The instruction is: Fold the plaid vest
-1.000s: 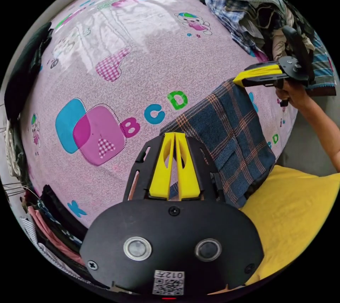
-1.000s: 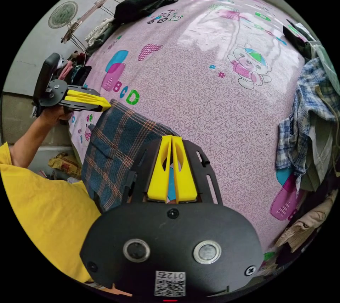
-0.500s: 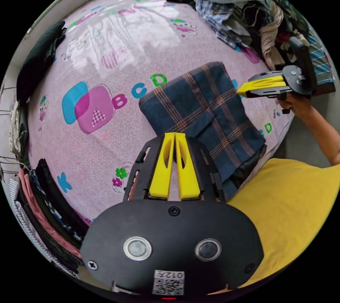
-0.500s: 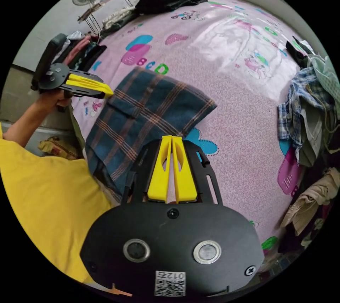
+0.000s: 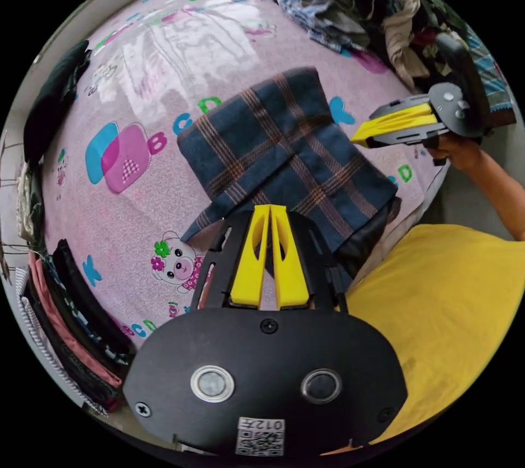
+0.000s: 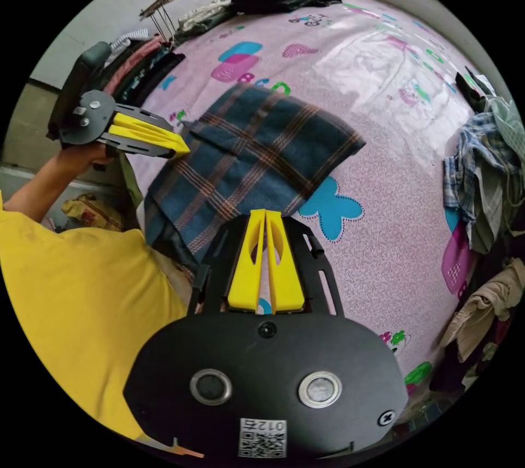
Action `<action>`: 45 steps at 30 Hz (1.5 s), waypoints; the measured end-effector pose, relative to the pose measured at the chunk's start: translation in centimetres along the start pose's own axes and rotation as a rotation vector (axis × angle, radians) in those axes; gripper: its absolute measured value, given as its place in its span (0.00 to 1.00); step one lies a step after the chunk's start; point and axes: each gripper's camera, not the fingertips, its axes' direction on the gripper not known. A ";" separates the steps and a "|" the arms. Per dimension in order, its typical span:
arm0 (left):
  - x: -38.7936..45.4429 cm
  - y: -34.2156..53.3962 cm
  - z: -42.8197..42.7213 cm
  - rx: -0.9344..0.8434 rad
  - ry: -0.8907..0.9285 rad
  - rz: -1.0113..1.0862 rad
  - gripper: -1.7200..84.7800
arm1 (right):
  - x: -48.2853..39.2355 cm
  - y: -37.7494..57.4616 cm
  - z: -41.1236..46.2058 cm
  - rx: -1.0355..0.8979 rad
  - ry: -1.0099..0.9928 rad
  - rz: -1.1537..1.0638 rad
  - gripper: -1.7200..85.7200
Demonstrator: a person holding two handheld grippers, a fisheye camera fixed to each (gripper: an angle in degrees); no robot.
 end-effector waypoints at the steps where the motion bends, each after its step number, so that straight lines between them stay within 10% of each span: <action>1: 0.4 0.0 0.5 -0.028 -0.031 0.007 0.02 | -0.3 0.5 1.4 -0.040 0.047 -0.003 0.02; 28: -11.0 11.9 -10.6 0.171 0.115 -0.508 0.03 | -6.5 7.3 7.8 -0.159 0.152 -0.194 0.02; 45: -17.6 11.2 -11.0 0.269 0.674 -0.737 0.07 | -3.9 8.8 8.2 -0.175 0.054 -0.163 0.03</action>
